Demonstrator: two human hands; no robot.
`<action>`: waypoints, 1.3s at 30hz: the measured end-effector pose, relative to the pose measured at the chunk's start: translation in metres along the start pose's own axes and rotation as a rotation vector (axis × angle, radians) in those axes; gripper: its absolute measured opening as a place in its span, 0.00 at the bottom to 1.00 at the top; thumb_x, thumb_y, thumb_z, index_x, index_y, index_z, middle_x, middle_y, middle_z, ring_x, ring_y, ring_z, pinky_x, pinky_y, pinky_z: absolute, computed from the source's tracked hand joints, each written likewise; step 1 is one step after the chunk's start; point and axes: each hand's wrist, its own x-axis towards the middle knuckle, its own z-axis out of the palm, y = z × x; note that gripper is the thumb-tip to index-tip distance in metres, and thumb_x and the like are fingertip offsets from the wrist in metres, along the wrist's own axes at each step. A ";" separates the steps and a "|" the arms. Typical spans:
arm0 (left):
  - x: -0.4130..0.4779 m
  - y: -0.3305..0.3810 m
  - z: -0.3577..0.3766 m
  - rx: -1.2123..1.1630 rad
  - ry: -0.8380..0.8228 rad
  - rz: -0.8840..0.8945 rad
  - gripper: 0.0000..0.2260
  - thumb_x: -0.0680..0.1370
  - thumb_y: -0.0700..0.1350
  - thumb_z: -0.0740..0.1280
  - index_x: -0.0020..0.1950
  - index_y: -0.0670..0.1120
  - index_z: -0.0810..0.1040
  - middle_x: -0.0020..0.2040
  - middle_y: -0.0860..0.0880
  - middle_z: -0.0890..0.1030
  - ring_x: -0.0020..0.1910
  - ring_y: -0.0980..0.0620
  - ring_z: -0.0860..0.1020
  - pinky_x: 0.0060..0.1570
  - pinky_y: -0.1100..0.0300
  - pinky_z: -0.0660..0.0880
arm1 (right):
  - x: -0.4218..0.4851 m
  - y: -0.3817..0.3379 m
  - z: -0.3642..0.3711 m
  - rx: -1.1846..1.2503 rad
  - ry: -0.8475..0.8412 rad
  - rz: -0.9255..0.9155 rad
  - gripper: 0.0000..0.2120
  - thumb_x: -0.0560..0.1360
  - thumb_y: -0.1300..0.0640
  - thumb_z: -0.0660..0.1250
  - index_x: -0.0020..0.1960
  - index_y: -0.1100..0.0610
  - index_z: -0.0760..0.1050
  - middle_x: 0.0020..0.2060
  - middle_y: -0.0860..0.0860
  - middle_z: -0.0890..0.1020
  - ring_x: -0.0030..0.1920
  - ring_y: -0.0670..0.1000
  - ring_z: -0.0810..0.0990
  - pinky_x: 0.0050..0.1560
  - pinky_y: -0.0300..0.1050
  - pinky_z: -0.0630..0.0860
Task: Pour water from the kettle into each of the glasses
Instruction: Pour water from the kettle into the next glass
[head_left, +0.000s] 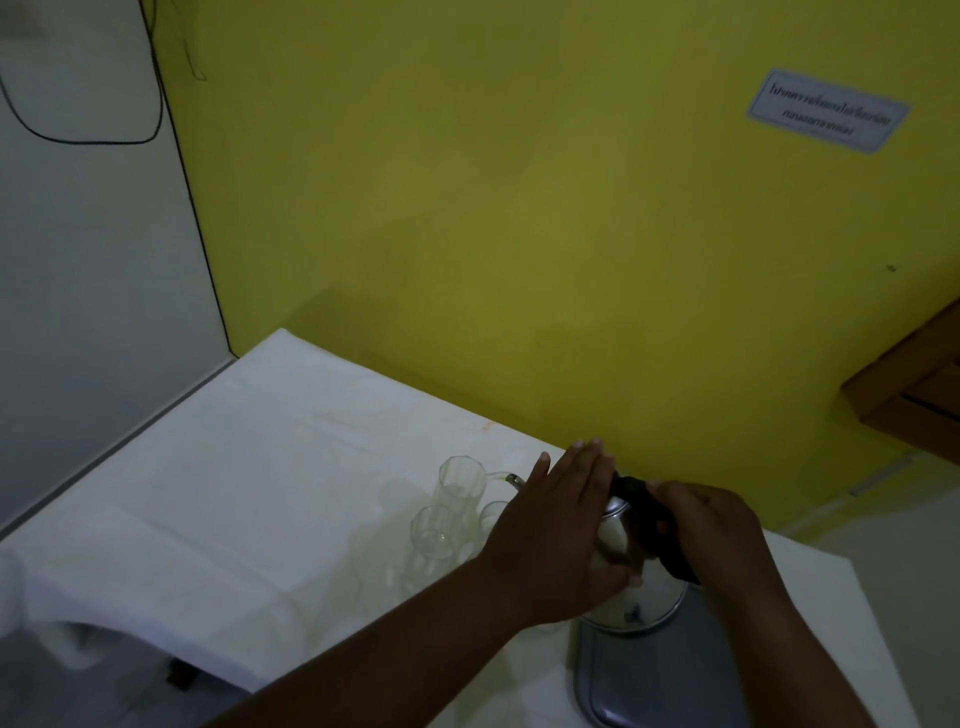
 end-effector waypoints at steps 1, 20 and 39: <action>0.000 0.000 0.000 -0.001 0.000 -0.001 0.44 0.73 0.62 0.68 0.78 0.38 0.54 0.79 0.41 0.52 0.78 0.45 0.48 0.75 0.45 0.49 | 0.000 0.000 0.000 -0.009 0.002 -0.009 0.19 0.72 0.50 0.67 0.25 0.56 0.73 0.19 0.46 0.73 0.28 0.52 0.72 0.33 0.45 0.65; -0.002 0.002 -0.004 0.002 0.002 0.011 0.44 0.74 0.62 0.67 0.78 0.38 0.53 0.79 0.41 0.52 0.78 0.45 0.48 0.75 0.47 0.46 | -0.001 0.001 0.000 -0.010 0.017 0.021 0.20 0.73 0.52 0.67 0.27 0.63 0.76 0.20 0.47 0.75 0.29 0.53 0.74 0.35 0.45 0.67; -0.001 0.001 -0.005 0.007 0.013 0.014 0.45 0.73 0.62 0.69 0.78 0.37 0.55 0.79 0.40 0.53 0.78 0.44 0.49 0.75 0.46 0.48 | -0.005 -0.008 0.000 -0.023 0.009 0.006 0.20 0.75 0.54 0.66 0.25 0.56 0.71 0.16 0.45 0.73 0.27 0.50 0.70 0.31 0.45 0.64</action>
